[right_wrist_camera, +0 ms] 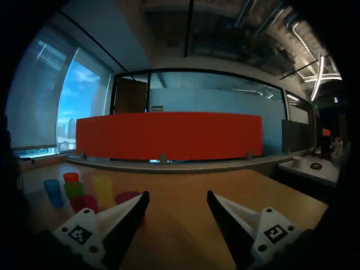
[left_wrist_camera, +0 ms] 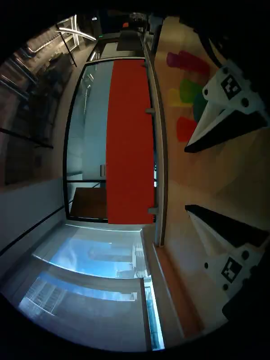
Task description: Pour water
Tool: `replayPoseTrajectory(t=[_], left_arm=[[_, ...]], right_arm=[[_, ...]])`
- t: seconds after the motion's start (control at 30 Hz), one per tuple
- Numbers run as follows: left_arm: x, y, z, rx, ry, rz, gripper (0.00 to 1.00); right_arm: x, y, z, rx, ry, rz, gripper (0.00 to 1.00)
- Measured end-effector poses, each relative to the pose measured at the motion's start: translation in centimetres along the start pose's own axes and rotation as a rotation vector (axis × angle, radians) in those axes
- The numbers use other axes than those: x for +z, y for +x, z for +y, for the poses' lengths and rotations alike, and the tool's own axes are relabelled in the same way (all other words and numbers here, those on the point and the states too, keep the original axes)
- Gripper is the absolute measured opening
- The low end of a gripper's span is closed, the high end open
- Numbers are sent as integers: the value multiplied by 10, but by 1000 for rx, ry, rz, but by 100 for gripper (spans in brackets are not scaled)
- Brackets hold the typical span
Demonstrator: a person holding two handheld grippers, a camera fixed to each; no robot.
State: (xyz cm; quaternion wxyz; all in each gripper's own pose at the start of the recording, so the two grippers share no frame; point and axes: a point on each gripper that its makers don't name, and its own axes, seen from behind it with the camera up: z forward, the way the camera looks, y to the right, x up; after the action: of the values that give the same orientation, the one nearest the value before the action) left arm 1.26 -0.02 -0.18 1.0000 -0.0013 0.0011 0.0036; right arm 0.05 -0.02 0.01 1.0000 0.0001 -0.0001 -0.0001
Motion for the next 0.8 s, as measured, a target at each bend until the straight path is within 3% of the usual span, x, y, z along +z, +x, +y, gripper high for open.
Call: replayPoseTrajectory(t=[0.2, 0.5, 0.8], left_arm=[[1, 21, 1, 12, -24, -22, 85], [6, 82, 7, -71, -91, -5, 85], [11, 131, 3, -43, -122, -21, 85]], right_arm=[[4, 21, -5, -13, 16, -7, 99], [12, 69, -15, 4, 62, 6, 99], [19, 106, -18, 9, 83, -18, 99]])
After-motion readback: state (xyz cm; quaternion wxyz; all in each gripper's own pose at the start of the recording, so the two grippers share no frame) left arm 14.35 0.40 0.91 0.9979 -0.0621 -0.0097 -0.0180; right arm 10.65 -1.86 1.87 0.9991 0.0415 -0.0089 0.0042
